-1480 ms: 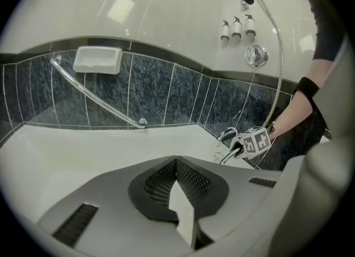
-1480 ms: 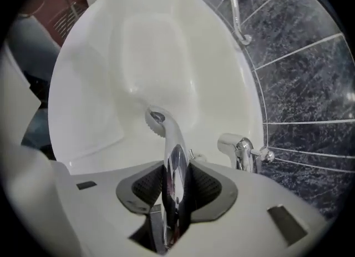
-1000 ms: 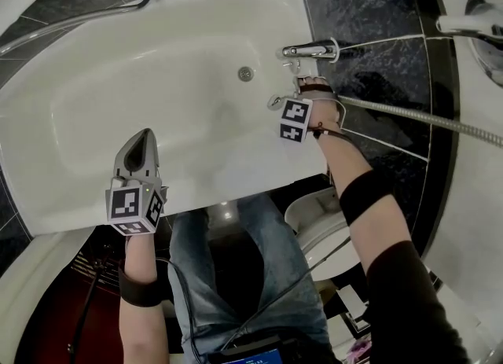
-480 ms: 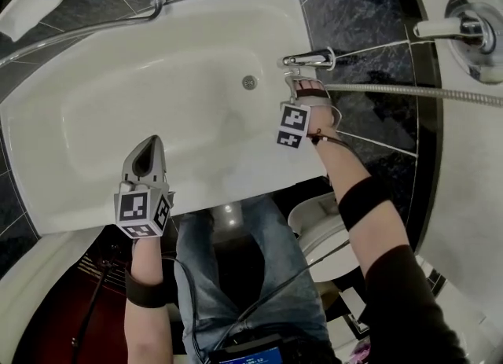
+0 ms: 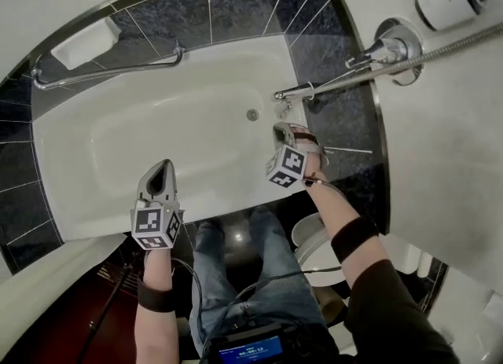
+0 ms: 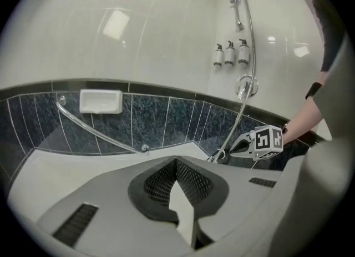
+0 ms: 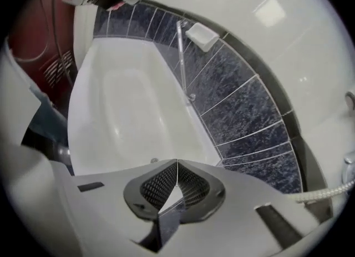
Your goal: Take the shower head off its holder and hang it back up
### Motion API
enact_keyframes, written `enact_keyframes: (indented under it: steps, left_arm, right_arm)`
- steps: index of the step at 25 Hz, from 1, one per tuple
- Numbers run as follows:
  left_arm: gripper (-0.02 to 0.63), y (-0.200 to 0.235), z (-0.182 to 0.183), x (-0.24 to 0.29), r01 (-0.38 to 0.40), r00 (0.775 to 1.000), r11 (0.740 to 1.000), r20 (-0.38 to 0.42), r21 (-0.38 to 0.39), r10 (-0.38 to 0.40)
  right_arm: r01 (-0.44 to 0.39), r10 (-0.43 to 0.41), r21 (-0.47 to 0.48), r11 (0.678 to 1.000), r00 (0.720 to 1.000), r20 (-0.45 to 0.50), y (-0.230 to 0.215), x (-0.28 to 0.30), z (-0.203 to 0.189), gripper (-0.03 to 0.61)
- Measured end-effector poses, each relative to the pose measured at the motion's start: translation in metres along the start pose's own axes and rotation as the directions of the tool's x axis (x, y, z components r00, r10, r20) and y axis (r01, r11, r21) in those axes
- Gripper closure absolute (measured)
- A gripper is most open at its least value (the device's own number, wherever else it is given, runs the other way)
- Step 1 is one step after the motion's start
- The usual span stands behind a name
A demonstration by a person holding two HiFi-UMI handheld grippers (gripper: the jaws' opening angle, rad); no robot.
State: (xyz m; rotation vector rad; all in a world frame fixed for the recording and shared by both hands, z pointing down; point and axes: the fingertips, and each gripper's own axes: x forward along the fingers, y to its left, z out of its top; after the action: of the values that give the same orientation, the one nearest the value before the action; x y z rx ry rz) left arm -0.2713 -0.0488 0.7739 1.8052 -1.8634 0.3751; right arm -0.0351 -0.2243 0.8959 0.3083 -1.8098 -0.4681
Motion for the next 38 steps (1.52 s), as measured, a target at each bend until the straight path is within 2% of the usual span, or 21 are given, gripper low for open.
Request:
enact_keyframes:
  steps: [3,6,10,14,18,21,25,31,38]
  left_arm:
    - [0.614,0.000,0.037,-0.036,-0.015,1.000,1.000,0.018,0.012,0.015]
    - [0.614,0.001,0.071,-0.073,-0.035,0.998,0.999,0.044,0.003,0.035]
    - [0.614,0.004,0.111,-0.118,-0.065,0.995,0.998,0.080,-0.006,0.065]
    - [0.614,0.003,0.141,-0.156,-0.090,0.989,0.996,0.120,-0.001,0.089]
    - [0.614,-0.001,0.159,-0.183,-0.093,0.985,0.996,0.146,0.004,0.092]
    - [0.614,0.000,0.180,-0.200,-0.109,0.979,0.994,0.175,0.002,0.107]
    - [0.614,-0.002,0.207,-0.215,-0.117,0.969,0.993,0.220,-0.011,0.116]
    - [0.614,-0.007,0.229,-0.237,-0.105,0.958,0.994,0.267,0.000,0.101]
    - [0.614,-0.019,0.232,-0.242,-0.103,0.949,0.994,0.301,0.030,0.089]
  right_arm:
    - [0.004,-0.014,0.166,0.986,0.998,0.059,-0.019,-0.055,0.021,0.555]
    - [-0.010,-0.026,0.302,0.953,0.993,0.114,-0.034,-0.107,0.033,0.554]
    - [-0.043,-0.058,0.468,0.883,0.978,0.200,-0.047,-0.169,0.045,0.554]
    - [-0.077,-0.107,0.555,0.828,0.951,0.291,-0.063,-0.226,0.060,0.554]
    - [-0.115,-0.171,0.654,0.748,0.919,0.356,-0.083,-0.271,0.063,0.554]
    - [-0.139,-0.218,0.692,0.708,0.890,0.401,-0.100,-0.301,0.066,0.554]
    - [-0.117,-0.290,0.706,0.699,0.856,0.428,-0.121,-0.326,0.058,0.554]
    - [-0.121,-0.373,0.749,0.651,0.809,0.454,-0.147,-0.364,0.050,0.554]
    - [-0.116,-0.375,0.762,0.637,0.817,0.438,-0.145,-0.364,0.033,0.554]
